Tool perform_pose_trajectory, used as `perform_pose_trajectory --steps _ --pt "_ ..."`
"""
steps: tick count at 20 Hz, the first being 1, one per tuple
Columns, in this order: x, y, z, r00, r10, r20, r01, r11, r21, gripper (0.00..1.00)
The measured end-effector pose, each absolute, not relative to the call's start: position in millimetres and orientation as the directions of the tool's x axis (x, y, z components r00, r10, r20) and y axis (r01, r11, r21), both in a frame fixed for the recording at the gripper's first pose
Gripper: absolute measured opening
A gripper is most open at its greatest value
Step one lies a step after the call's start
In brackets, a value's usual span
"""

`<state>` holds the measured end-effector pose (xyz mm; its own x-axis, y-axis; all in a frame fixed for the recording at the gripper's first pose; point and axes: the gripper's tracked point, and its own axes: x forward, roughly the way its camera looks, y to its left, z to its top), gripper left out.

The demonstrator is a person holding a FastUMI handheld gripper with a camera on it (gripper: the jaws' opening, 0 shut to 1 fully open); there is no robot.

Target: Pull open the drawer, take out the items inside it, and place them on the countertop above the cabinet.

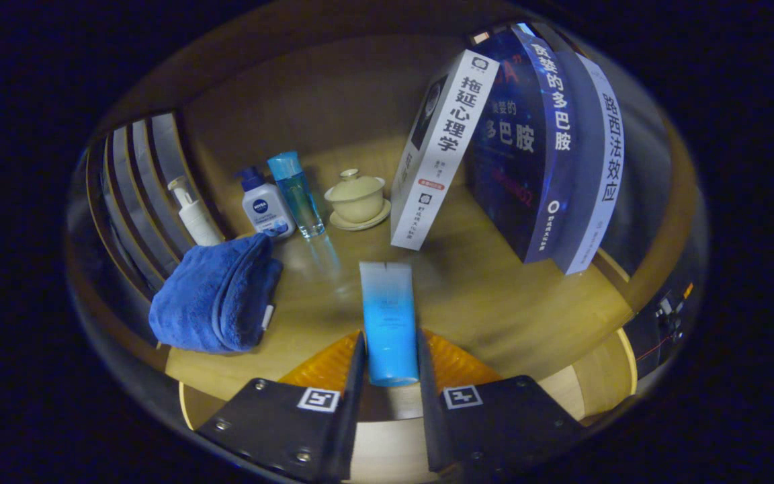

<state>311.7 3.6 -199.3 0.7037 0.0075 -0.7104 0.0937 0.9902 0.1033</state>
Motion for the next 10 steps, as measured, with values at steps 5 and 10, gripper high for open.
perform_pose_trajectory --steps 5,10 --pt "301 13 -172 0.773 0.021 -0.634 0.052 0.994 0.096 0.79" --pt "271 4 -112 0.885 -0.047 -0.463 0.058 0.998 0.010 0.85"
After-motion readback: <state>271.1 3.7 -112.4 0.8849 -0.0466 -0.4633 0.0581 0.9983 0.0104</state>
